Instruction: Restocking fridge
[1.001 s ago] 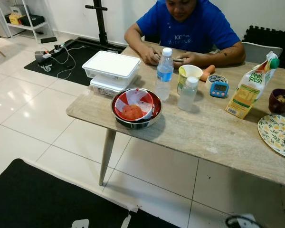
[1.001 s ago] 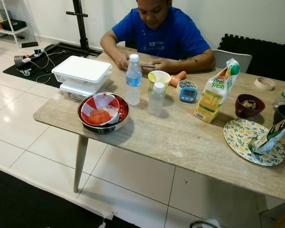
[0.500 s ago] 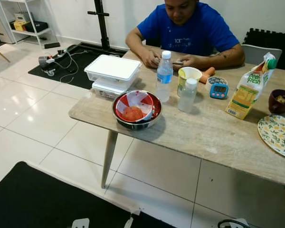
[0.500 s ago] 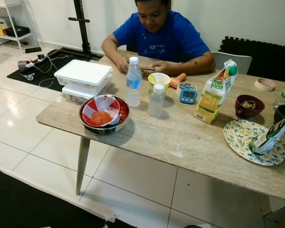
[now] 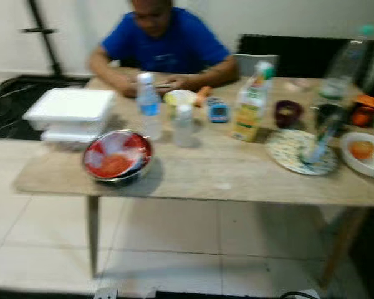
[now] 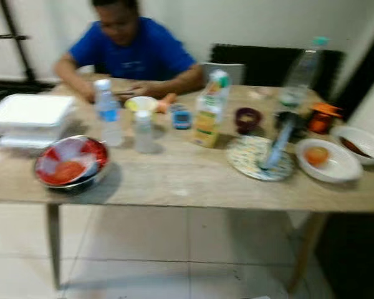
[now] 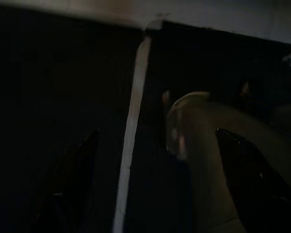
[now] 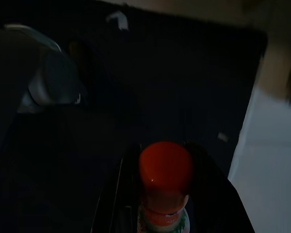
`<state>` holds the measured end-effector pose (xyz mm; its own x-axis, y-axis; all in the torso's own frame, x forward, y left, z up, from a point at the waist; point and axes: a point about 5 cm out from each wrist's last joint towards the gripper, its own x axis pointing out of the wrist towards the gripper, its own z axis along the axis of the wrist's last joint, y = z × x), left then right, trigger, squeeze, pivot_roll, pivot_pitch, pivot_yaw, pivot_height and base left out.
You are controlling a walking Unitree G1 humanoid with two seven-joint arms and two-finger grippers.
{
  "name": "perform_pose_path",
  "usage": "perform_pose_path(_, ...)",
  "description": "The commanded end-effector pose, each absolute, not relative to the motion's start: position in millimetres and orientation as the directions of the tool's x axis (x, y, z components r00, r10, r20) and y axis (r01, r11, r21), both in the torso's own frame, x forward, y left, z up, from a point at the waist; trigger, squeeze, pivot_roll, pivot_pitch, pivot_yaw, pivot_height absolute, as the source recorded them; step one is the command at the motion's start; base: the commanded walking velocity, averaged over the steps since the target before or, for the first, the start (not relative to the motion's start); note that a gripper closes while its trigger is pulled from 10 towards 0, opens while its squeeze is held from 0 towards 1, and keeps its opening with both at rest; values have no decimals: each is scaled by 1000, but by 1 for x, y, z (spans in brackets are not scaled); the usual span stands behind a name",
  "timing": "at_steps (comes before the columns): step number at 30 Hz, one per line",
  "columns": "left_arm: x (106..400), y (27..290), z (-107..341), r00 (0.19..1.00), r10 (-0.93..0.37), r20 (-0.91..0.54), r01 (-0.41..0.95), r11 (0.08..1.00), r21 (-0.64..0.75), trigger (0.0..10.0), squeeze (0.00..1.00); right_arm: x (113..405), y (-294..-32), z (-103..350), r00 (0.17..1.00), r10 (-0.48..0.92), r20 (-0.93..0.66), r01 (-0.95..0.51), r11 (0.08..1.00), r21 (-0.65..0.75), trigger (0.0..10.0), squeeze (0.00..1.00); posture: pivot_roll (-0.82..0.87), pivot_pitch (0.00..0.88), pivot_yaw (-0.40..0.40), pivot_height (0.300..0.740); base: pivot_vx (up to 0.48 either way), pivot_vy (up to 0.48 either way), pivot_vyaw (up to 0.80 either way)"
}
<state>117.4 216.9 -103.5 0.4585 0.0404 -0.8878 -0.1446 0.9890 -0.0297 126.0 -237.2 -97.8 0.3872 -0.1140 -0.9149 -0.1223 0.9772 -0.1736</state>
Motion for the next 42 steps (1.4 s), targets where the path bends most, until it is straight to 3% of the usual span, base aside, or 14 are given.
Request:
perform_pose_path(1,115,216,-105,448,37,-893,-134,991,-26,10000,0,125,-237,-98,380,-122,-917,-112,978,-176,10000,0,-35,68,-36,740,0,0,-769)
perform_pose_path(38,116,212,-104,471,-24,-882,-95,992,-78,10000,0,121,-232,-101,367,-103,-924,-133,978,-162,10000,0,-32,67,-30,740,0,0,-769)
perform_pose_path(42,116,211,-104,471,-32,-882,-88,993,-83,10000,0,122,-230,-101,380,-99,-920,-124,980,-157,10000,0,-32,67,-31,740,0,0,-177)
